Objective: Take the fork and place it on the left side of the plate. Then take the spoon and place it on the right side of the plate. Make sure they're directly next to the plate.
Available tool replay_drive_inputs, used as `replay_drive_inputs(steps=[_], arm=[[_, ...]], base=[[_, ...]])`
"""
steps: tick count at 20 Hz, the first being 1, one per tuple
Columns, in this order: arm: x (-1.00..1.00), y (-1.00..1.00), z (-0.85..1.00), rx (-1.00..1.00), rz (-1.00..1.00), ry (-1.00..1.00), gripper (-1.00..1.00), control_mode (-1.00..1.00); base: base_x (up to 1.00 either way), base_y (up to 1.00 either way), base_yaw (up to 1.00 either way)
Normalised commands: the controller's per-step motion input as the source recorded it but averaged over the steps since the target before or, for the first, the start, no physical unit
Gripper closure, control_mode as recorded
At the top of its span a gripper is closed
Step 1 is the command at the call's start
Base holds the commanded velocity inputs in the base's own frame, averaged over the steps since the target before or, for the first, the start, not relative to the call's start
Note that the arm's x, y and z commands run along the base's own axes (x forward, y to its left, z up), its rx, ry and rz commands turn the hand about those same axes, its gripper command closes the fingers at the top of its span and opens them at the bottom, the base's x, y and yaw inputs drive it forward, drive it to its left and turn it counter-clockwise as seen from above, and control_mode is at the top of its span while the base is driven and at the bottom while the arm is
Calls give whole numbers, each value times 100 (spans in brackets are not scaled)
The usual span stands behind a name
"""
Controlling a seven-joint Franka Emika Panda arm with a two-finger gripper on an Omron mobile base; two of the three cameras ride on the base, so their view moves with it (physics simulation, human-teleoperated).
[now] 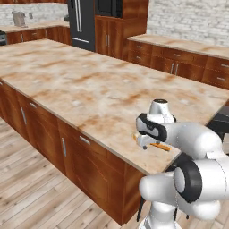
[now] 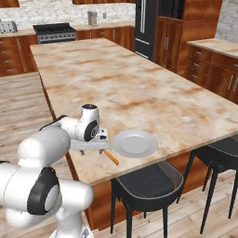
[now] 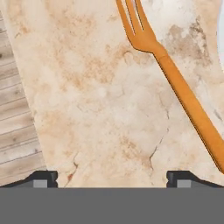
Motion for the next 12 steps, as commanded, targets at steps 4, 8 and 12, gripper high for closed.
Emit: replay_drive_inputs(steps=[4,8,12], arm=[[-37,15,30,1,-21,-4,-100,-100],[-38,8,23,3,-15,-10,-100,-100],[-26,11,18,0,-3,-17,-100,-100]], base=[[0,0,0],[0,0,0],[0,0,0]])
